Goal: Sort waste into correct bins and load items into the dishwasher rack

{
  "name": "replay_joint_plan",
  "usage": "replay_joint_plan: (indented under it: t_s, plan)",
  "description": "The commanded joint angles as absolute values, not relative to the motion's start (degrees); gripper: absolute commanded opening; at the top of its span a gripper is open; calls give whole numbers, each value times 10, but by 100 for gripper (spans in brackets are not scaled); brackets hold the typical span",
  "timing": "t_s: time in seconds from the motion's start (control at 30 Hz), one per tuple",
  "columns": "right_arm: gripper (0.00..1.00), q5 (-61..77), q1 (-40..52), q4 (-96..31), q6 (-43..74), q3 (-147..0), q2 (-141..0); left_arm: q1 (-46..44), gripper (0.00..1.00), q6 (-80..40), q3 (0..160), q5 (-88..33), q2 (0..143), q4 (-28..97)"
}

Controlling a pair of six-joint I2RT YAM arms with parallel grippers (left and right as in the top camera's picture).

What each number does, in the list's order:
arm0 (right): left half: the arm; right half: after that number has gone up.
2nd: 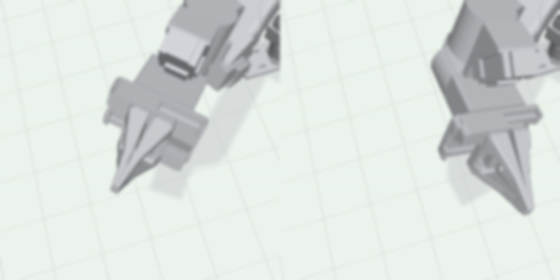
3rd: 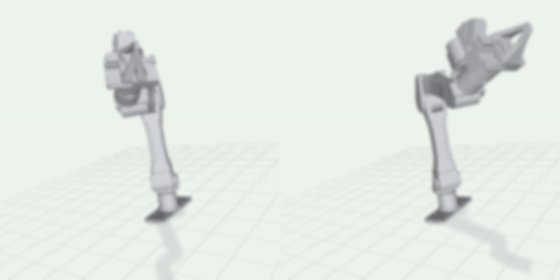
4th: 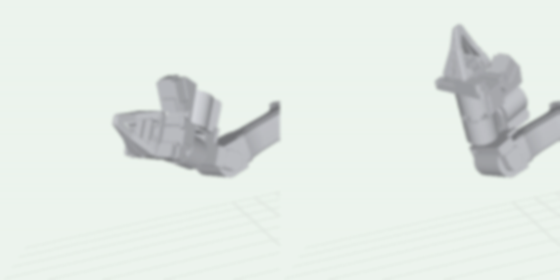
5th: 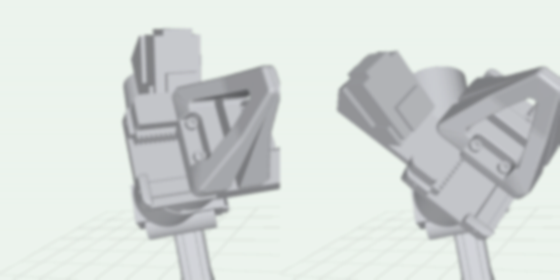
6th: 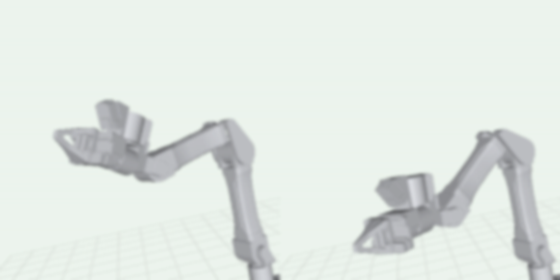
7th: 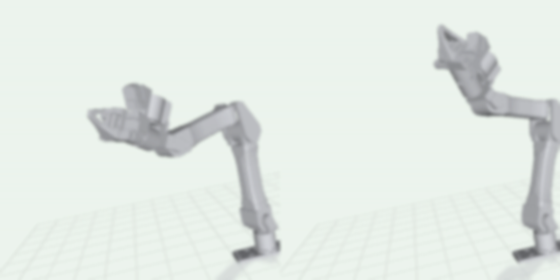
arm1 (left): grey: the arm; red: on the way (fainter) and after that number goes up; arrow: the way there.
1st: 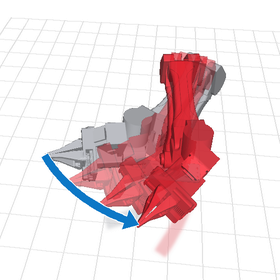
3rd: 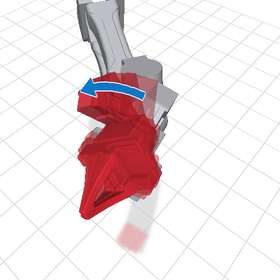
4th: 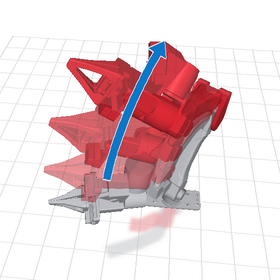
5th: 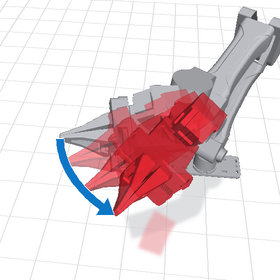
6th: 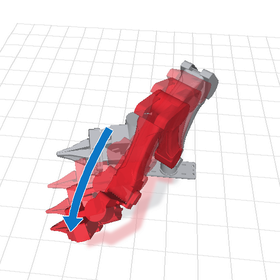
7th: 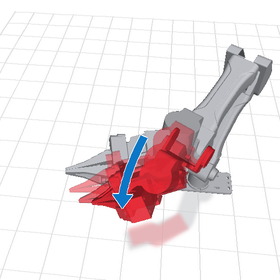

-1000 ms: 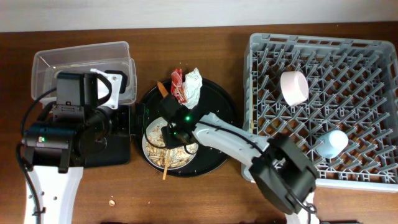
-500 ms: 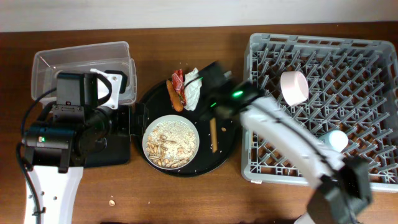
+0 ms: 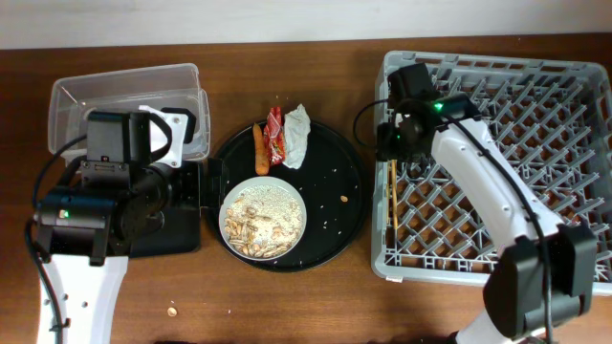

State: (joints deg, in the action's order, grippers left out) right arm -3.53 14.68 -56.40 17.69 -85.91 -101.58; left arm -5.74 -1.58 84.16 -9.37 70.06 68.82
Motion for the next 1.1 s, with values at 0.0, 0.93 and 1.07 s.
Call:
replay_joint_plan:
  t_s: [0.0,0.93,1.07]
  plan:
    - [65,20,179,-566,171,-858,-885,-59,100,-22,844,-91,696,687]
    - [98,-101,14,-274,140,-118,-7,-59,100,-22,844,-91,696,687]
    - [98,-101,15,-105,139,-33,-2,-59,100,-22,844,-91,696,687]
